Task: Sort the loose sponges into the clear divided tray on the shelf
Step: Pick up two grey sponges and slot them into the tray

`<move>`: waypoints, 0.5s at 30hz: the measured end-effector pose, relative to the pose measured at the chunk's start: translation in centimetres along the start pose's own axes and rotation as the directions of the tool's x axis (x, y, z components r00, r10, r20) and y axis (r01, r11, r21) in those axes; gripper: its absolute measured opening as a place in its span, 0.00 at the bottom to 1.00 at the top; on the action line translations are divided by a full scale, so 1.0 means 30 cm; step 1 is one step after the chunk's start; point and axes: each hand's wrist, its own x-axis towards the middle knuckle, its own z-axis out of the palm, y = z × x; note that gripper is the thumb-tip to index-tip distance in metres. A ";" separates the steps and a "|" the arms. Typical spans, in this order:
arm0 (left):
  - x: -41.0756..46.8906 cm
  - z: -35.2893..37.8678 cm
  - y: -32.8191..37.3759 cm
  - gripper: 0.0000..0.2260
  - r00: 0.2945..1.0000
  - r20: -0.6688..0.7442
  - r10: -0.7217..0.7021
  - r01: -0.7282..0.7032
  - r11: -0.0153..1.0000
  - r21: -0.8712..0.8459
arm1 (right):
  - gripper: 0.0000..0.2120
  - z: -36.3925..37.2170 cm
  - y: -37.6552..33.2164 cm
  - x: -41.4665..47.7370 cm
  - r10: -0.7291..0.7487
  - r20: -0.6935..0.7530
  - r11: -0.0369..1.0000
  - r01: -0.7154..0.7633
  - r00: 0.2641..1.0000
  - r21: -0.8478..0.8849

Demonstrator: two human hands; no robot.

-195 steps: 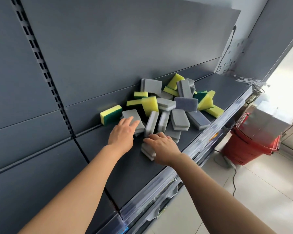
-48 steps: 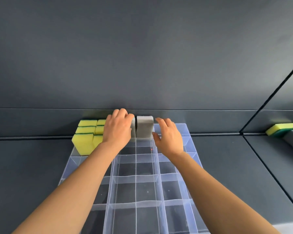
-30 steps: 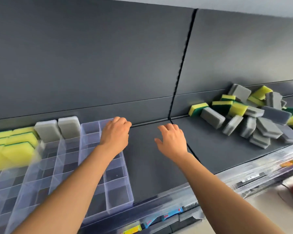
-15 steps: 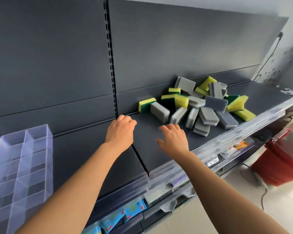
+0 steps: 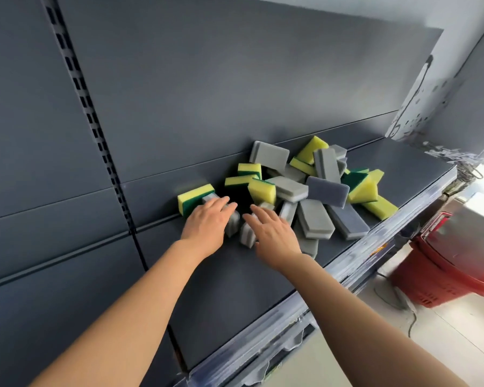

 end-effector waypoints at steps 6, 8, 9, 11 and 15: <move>0.090 0.051 -0.039 0.23 0.997 0.050 0.051 -0.053 0.998 0.033 | 0.26 0.046 0.057 0.080 -0.109 -0.014 0.994 0.109 0.994 -0.008; 0.085 0.043 -0.043 0.18 1.000 0.024 0.019 -0.019 1.000 0.013 | 0.23 0.047 0.066 0.093 -0.116 -0.064 0.992 0.119 0.991 0.041; 0.078 0.037 -0.045 0.16 1.000 0.009 -0.004 0.004 1.000 -0.015 | 0.22 0.043 0.070 0.099 -0.116 -0.094 0.990 0.123 0.989 0.074; 0.056 0.016 -0.047 0.14 0.995 -0.034 -0.089 0.085 0.992 -0.091 | 0.22 0.025 0.075 0.105 -0.110 -0.138 0.981 0.130 0.984 0.145; -0.010 -0.039 -0.064 0.15 0.946 -0.151 -0.287 0.231 0.923 -0.308 | 0.19 -0.008 0.077 0.106 -0.020 -0.247 0.933 0.106 0.969 0.343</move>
